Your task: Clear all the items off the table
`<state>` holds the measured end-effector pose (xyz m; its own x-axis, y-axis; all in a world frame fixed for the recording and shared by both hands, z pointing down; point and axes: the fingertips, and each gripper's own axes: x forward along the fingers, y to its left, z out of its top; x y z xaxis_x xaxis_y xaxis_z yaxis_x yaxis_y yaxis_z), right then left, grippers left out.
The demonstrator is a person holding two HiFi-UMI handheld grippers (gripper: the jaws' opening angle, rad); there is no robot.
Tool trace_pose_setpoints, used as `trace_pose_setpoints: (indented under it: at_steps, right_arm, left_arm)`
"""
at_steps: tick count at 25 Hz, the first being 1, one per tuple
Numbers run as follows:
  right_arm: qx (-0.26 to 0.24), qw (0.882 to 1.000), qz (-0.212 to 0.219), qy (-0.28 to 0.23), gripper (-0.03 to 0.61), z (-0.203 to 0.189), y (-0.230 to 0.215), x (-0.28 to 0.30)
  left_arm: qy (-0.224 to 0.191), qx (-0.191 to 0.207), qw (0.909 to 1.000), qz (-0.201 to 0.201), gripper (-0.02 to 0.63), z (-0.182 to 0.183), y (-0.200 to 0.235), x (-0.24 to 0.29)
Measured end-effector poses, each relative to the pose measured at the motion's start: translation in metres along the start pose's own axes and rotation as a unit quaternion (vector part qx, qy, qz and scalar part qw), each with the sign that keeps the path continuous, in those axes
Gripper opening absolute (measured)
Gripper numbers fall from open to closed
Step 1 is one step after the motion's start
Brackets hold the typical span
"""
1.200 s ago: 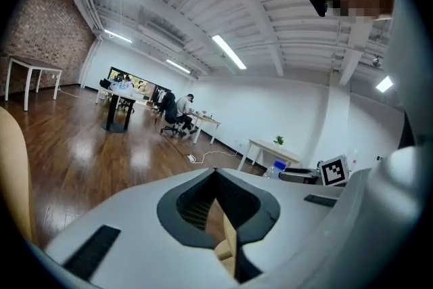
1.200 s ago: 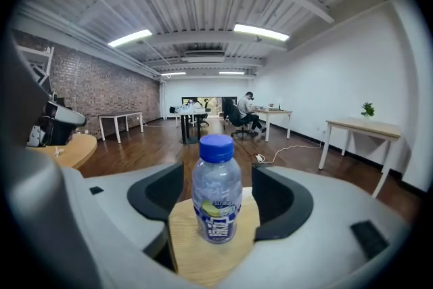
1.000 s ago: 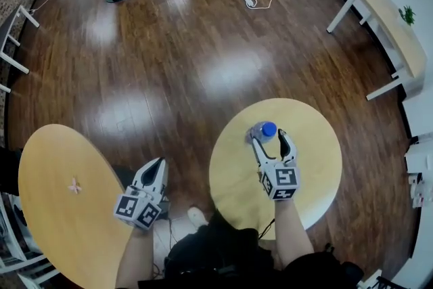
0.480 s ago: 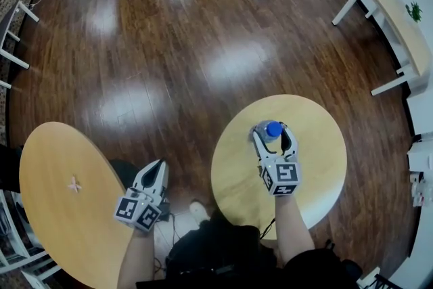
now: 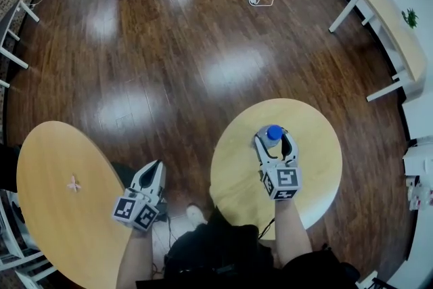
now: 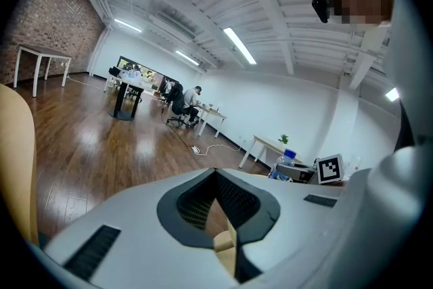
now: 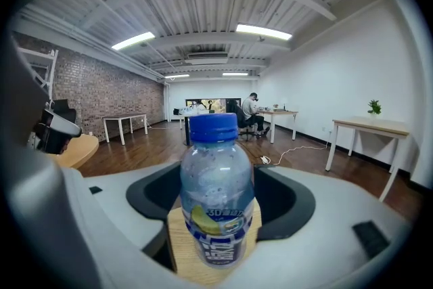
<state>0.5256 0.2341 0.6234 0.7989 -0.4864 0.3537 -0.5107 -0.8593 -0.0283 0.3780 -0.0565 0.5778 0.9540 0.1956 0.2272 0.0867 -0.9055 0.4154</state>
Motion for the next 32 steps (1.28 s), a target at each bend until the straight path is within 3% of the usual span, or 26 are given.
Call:
trace_pose_setpoints:
  at_steps: [9, 18, 26, 32]
  right_arm:
    - [-0.011, 0.999, -0.020, -0.028, 0.339, 0.026, -0.002, -0.043]
    - [-0.037, 0.998, 0.012, -0.045, 0.339, 0.053, 0.016, -0.075]
    - [-0.071, 0.991, 0.098, -0.063, 0.339, 0.074, 0.081, -0.071]
    - [-0.105, 0.969, 0.210, -0.074, 0.339, 0.092, 0.167, -0.055]
  left_arm:
    - [-0.055, 0.000, 0.9980, -0.032, 0.000, 0.026, -0.002, -0.006]
    - [-0.104, 0.011, 0.9939, -0.034, 0.000, 0.055, -0.019, -0.030]
    - [-0.150, 0.010, 0.9883, 0.023, 0.000, 0.070, -0.002, -0.093]
    - [-0.193, 0.009, 0.9744, 0.115, 0.000, 0.076, 0.022, -0.170]
